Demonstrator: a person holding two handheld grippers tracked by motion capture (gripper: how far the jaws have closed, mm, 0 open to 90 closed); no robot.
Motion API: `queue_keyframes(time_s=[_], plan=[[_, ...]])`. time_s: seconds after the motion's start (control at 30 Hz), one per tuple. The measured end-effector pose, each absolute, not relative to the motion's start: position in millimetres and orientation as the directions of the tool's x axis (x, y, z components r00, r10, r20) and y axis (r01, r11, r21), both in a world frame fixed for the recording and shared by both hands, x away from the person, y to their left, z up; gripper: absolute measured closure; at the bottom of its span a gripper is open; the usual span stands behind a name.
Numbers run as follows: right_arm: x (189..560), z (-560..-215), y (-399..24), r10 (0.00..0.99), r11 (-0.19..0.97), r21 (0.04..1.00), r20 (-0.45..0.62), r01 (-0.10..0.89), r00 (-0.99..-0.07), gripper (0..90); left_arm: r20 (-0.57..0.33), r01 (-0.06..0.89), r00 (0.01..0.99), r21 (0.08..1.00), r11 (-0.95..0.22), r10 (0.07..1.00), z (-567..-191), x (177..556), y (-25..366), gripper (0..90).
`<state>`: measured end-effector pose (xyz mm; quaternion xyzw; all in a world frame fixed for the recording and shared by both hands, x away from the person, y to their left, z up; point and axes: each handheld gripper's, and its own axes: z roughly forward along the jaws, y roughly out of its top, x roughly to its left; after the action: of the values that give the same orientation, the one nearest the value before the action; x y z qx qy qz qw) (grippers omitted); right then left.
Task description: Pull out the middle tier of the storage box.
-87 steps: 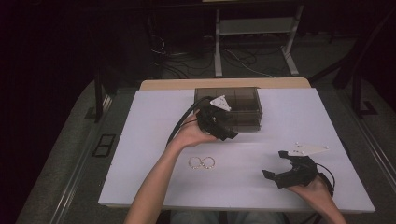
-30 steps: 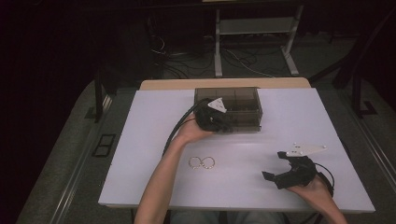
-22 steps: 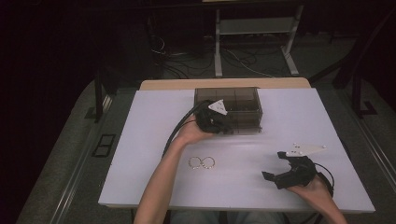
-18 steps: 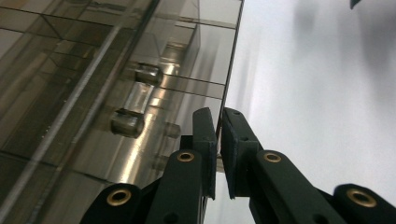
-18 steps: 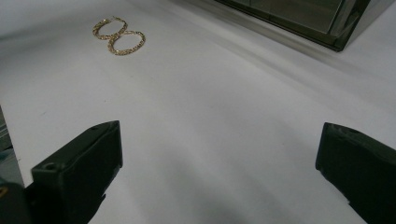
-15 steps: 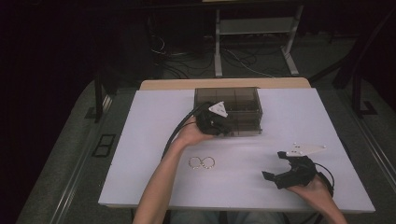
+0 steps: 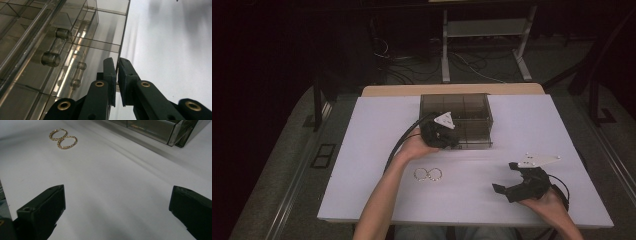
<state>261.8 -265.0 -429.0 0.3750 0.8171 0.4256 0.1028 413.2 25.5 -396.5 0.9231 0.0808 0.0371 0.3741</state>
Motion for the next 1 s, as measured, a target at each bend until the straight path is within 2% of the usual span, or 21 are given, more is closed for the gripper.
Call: queue_keyframes(time_s=[1.0], plan=[[261, -429, -264, 0.7, 0.358, 0.769, 0.154, 0.53, -0.697, 0.0, 0.005, 0.103, 0.989, 0.685, -0.721, 0.147, -399, 394, 23, 84.7]])
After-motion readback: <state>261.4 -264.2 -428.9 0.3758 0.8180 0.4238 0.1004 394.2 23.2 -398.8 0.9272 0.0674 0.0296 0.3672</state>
